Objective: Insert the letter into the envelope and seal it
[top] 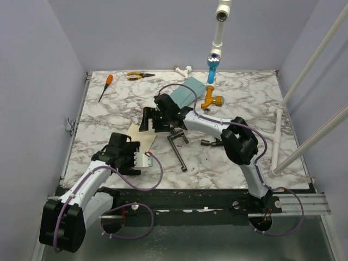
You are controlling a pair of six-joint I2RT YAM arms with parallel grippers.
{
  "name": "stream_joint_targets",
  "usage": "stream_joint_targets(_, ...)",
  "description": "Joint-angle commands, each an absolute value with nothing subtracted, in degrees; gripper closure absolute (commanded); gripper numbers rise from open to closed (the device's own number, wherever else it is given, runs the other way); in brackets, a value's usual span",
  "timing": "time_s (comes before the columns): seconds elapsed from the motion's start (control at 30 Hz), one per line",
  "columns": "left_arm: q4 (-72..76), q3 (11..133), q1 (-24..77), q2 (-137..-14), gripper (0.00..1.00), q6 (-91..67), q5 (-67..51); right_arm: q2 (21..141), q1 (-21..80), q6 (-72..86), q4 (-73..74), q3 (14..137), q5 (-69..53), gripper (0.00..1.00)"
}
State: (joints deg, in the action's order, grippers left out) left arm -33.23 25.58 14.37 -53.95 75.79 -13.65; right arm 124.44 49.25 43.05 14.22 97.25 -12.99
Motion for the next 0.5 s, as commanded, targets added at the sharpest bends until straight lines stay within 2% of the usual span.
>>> stream_joint_targets(0.0,-31.55,24.31,15.20,-53.04,0.01,76.12,-12.88,129.40,48.43,40.31,18.59,104.10,-8.26,0.06)
stream_joint_targets(0.13,-31.23,24.37,15.43,-53.02,0.01,75.95,-12.75,136.94,48.43,38.94,24.51,112.10,-13.75,0.05)
stream_joint_targets(0.3,-30.25,24.93,15.40,-53.19,0.02,75.07,-11.99,139.50,48.42,39.82,23.96,111.37,-17.64,0.07)
stream_joint_targets(0.4,-30.00,25.57,15.38,-53.06,0.03,74.58,-11.14,138.66,48.43,39.15,22.61,109.55,-20.53,0.13)
stream_joint_targets(0.47,-29.75,26.13,15.39,-53.07,0.04,74.31,-10.28,137.89,48.43,38.93,21.86,108.61,-23.00,0.24)
